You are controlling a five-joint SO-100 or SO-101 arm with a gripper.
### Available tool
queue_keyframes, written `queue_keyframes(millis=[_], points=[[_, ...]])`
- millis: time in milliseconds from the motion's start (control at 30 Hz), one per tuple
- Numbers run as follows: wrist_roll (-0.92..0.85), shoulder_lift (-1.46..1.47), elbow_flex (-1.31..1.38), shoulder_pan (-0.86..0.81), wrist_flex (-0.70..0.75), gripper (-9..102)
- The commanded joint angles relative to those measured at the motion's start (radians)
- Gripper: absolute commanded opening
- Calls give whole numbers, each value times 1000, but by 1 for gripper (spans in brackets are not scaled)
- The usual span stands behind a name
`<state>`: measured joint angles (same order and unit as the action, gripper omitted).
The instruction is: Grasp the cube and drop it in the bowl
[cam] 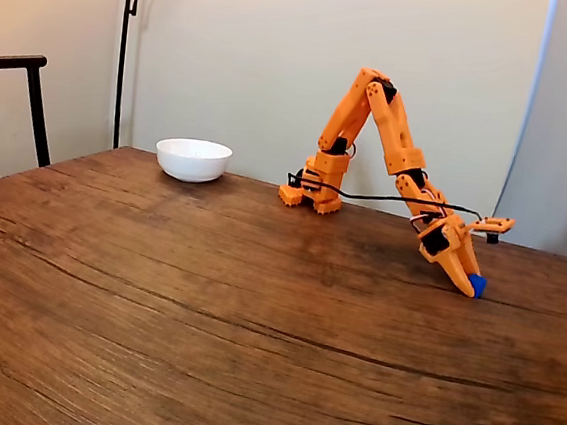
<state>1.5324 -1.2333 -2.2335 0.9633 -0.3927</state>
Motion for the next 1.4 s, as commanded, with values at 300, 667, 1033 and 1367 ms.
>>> queue_keyframes(millis=[300, 667, 1033, 1367], points=[[5, -18, 9, -43, 12, 2], [110, -202, 40, -127, 130, 2], [195, -600, 176, -262, 821, 2], [268, -788, 373, -457, 1256, 2]])
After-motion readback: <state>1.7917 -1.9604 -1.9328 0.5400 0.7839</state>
